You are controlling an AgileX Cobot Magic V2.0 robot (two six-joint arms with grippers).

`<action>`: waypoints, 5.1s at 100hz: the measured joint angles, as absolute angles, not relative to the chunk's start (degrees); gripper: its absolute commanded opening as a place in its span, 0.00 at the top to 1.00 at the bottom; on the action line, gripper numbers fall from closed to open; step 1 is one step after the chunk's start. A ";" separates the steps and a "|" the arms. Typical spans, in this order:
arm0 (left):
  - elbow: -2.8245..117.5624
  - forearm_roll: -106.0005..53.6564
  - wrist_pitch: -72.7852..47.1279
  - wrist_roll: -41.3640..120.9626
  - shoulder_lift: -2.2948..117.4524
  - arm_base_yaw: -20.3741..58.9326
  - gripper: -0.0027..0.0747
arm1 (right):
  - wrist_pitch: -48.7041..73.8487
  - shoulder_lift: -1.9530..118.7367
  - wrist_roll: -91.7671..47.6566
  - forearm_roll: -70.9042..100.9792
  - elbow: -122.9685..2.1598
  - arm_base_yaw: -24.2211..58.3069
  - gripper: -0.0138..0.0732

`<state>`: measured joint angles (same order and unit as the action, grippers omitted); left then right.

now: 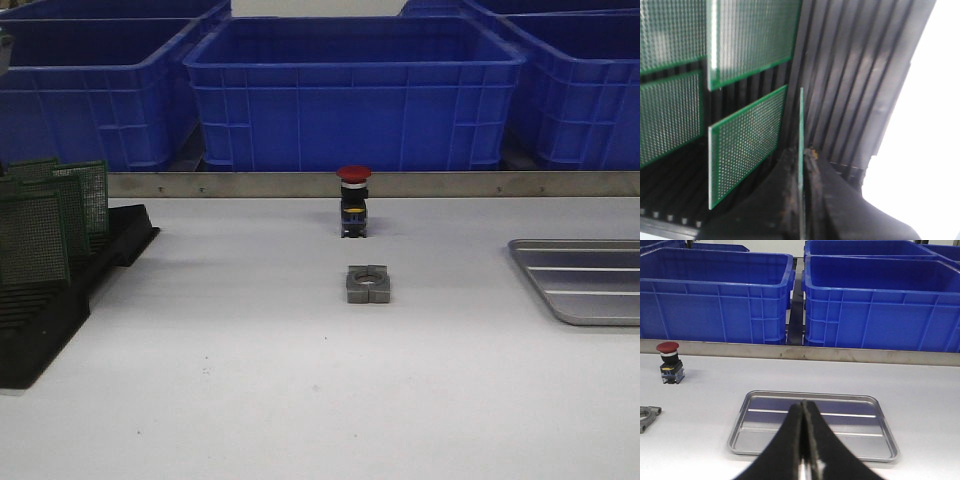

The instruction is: Place circuit board on tray

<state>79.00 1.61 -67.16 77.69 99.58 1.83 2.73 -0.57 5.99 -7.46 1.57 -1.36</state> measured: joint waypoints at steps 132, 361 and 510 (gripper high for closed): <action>83.36 -49.76 -69.98 78.85 97.08 28.38 0.99 | 2.73 -0.57 5.99 -7.46 1.57 -1.36 0.97; 83.36 -49.78 -69.98 78.85 97.08 28.38 0.99 | 49.91 75.67 -85.89 61.44 -50.42 15.26 0.81; 90.67 -44.20 -69.97 79.14 97.08 27.40 0.33 | 34.87 92.49 -57.04 52.84 -50.62 -7.51 0.98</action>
